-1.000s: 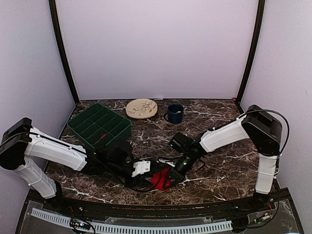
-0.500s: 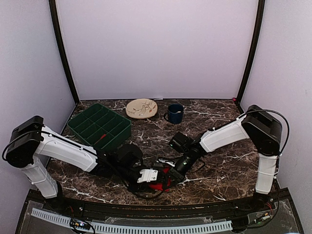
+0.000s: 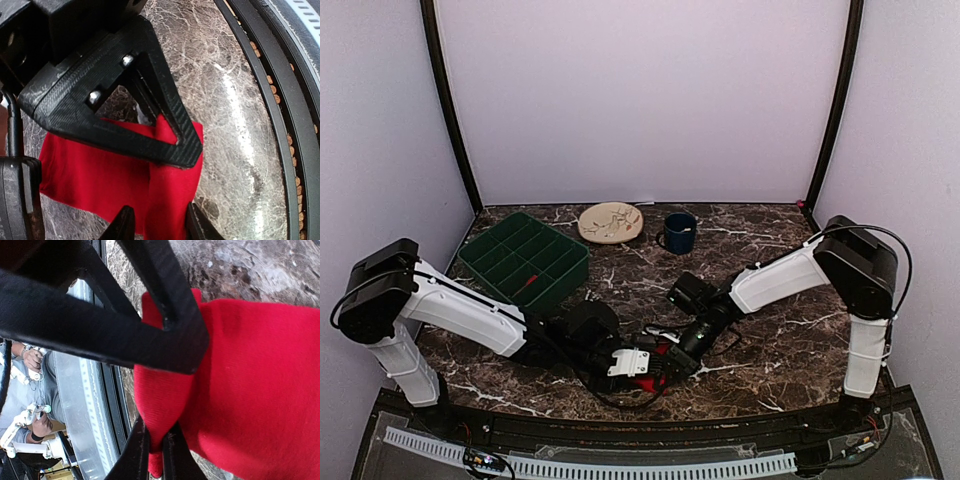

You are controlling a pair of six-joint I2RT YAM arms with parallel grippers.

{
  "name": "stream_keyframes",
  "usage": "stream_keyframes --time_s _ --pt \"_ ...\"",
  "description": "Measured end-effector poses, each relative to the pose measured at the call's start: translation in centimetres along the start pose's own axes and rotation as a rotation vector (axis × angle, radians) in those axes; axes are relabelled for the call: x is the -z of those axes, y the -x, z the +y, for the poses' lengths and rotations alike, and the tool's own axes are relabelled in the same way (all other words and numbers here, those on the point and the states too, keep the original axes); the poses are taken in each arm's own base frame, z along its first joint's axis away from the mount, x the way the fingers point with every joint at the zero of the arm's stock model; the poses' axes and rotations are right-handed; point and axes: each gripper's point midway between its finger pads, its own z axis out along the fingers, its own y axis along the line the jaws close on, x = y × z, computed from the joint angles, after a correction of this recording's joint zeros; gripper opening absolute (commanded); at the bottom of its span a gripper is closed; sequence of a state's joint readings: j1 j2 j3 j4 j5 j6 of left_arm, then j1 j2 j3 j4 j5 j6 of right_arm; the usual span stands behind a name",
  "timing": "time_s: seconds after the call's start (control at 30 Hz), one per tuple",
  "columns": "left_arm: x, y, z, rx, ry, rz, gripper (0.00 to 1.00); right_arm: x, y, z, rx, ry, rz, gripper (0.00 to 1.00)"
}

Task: Roll the socks
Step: Roll the sock at the center of the board.

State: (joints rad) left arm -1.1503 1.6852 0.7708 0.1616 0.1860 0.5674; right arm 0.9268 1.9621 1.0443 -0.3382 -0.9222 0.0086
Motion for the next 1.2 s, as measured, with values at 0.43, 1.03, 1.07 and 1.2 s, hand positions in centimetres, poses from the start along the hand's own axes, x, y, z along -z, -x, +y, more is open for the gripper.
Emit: stream_keyframes --time_s 0.43,1.03,1.07,1.2 --pt "-0.9 -0.3 -1.0 0.007 -0.078 0.029 0.24 -0.1 -0.2 0.0 -0.005 0.003 0.004 0.04" --pt "-1.4 0.1 -1.6 0.044 -0.172 0.073 0.05 -0.1 -1.0 -0.5 -0.040 0.004 0.007 0.22" --pt "-1.4 0.1 -1.5 0.053 -0.177 0.074 0.05 -0.1 -1.0 -0.4 -0.041 0.005 0.004 0.22" --pt "-1.3 0.0 -1.2 0.102 -0.203 0.077 0.04 0.2 -0.9 -0.5 -0.044 0.009 -0.019 0.26"
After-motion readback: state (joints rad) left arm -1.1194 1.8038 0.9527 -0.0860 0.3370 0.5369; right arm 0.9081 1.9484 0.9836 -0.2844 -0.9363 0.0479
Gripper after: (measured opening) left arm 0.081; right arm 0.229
